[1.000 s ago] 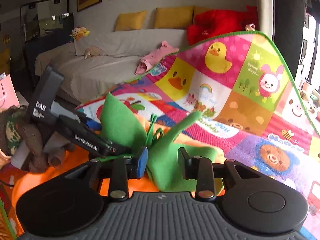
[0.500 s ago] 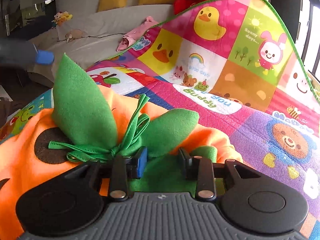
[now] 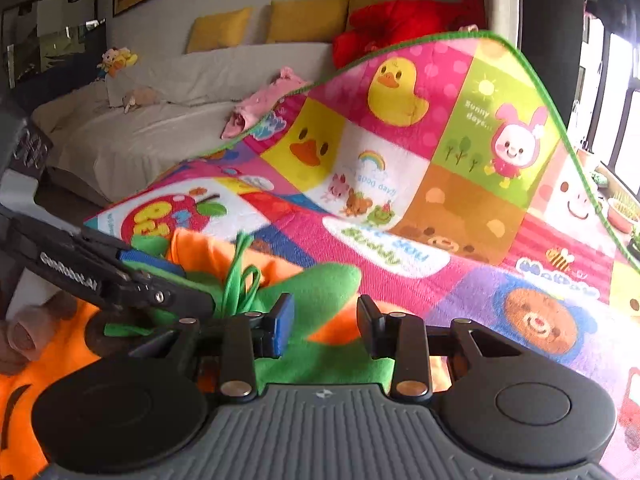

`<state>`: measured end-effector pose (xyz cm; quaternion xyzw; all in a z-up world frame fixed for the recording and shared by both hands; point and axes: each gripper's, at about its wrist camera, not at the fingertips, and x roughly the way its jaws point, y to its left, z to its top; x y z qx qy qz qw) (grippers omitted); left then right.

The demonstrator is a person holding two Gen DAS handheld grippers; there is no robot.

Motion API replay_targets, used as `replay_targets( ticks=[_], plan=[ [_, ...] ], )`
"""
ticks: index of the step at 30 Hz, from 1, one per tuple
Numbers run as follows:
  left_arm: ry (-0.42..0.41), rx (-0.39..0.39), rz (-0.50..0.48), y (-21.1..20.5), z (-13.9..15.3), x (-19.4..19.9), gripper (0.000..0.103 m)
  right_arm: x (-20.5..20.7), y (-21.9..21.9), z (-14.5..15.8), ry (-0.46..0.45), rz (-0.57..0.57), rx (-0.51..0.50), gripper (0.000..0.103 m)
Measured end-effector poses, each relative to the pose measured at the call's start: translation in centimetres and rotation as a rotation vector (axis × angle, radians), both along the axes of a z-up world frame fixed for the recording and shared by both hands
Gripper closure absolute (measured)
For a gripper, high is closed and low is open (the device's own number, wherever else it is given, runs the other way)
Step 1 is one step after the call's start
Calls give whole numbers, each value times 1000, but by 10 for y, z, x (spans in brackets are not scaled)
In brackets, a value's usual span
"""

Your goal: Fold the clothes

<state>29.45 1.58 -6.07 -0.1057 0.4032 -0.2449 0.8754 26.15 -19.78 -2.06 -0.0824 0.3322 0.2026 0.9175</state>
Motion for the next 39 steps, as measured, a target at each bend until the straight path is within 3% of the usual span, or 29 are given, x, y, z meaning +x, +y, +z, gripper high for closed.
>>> replay_targets(
  ticks=[3, 6, 10, 13, 17, 22, 27, 32, 34, 39],
  plan=[
    [-12, -12, -2, 3, 9, -7, 19, 2, 0, -17, 30, -3, -6, 67],
    [-31, -47, -29, 9, 19, -15, 19, 0, 0, -13, 30, -4, -7, 67],
    [12, -41, -22, 13, 6, -12, 19, -14, -1, -2, 9, 22, -6, 66],
    [8, -12, -26, 10, 0, -11, 19, -26, 1, -1, 26, 71, -6, 57],
    [-16, -37, -40, 8, 15, -18, 19, -26, 4, -16, 41, 80, -46, 56],
    [-69, -84, -59, 13, 34, -25, 17, -23, 4, -8, 27, 79, -38, 56],
    [22, -7, -31, 9, 0, -12, 18, -14, -3, 12, -29, 37, 8, 53],
    [4, 22, -41, 7, 2, -15, 17, 12, -2, -3, 29, -19, -10, 54],
    [11, 10, -35, 10, 4, -15, 17, 16, -2, -15, 51, -23, -19, 53],
    [-5, -72, -26, 24, 22, -22, 17, -2, -6, -4, 10, -11, -24, 52]
  ],
)
